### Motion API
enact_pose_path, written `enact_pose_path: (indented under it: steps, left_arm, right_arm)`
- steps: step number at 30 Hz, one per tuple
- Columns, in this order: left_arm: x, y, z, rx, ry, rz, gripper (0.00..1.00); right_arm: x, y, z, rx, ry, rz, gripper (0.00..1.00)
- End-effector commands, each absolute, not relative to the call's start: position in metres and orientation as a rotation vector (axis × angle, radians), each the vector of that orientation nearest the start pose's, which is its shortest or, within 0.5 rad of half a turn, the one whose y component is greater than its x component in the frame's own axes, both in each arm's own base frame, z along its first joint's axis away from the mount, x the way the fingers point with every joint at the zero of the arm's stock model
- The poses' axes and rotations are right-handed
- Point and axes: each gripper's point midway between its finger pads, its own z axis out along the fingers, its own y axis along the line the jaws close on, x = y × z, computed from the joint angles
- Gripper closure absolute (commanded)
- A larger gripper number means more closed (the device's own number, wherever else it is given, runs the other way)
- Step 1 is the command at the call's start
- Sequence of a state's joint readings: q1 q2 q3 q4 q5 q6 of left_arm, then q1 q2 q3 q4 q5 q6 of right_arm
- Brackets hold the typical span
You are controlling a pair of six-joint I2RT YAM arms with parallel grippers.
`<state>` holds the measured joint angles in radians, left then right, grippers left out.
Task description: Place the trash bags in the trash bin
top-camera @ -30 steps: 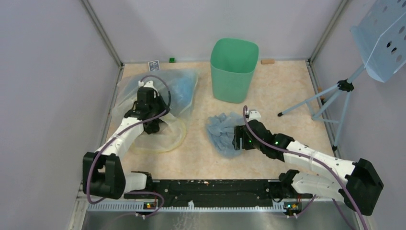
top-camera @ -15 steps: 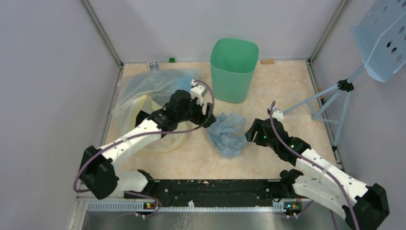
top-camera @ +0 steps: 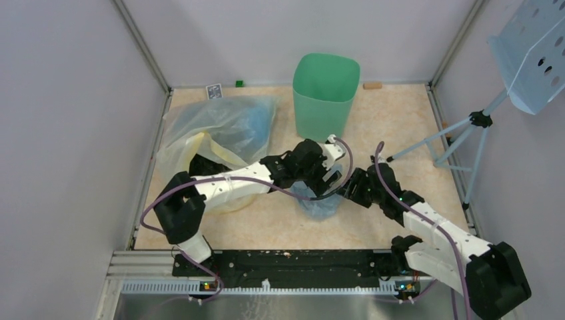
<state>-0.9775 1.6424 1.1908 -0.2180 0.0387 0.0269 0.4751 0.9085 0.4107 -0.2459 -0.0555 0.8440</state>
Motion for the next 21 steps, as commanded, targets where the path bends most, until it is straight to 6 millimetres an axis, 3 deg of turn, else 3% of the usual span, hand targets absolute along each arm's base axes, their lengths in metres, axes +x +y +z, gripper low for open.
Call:
enact_pose_path:
  steps: [1, 3, 5, 6, 8, 9, 10, 11, 14, 16, 21]
  left_arm:
    - [0.282, -0.369, 0.130, 1.044, 2.010, -0.348, 0.04]
    - [0.290, -0.356, 0.119, 0.978, 2.048, -0.261, 0.03]
    - [0.293, -0.348, 0.110, 0.954, 2.066, -0.213, 0.05]
    - [0.295, -0.345, 0.107, 0.939, 2.075, -0.200, 0.08]
    - [0.298, -0.338, 0.103, 0.895, 2.102, -0.204, 0.21]
    - [0.300, -0.334, 0.102, 0.861, 2.116, -0.210, 0.35]
    - [0.301, -0.329, 0.103, 0.827, 2.129, -0.214, 0.54]
    - [0.302, -0.324, 0.105, 0.791, 2.136, -0.216, 0.66]
    - [0.305, -0.306, 0.122, 0.679, 2.131, -0.231, 0.92]
    - [0.306, -0.292, 0.133, 0.592, 2.137, -0.259, 1.00]
    - [0.298, -0.250, 0.144, 0.398, 2.183, -0.425, 1.00]
  right_arm:
    - [0.230, 0.174, 0.074, 0.410, 2.358, 0.818, 0.47]
    - [0.233, 0.175, 0.069, 0.409, 2.367, 0.815, 0.49]
    - [0.235, 0.175, 0.068, 0.410, 2.363, 0.810, 0.57]
    - [0.236, 0.176, 0.068, 0.407, 2.362, 0.810, 0.67]
    - [0.237, 0.174, 0.069, 0.393, 2.367, 0.794, 0.99]
    - [0.238, 0.172, 0.070, 0.382, 2.372, 0.772, 1.00]
    - [0.239, 0.170, 0.072, 0.373, 2.375, 0.747, 1.00]
    - [0.240, 0.166, 0.075, 0.366, 2.373, 0.716, 1.00]
    - [0.243, 0.153, 0.088, 0.356, 2.337, 0.637, 1.00]
    - [0.243, 0.141, 0.096, 0.362, 2.309, 0.573, 1.00]
    - [0.237, 0.110, 0.103, 0.422, 2.273, 0.418, 1.00]
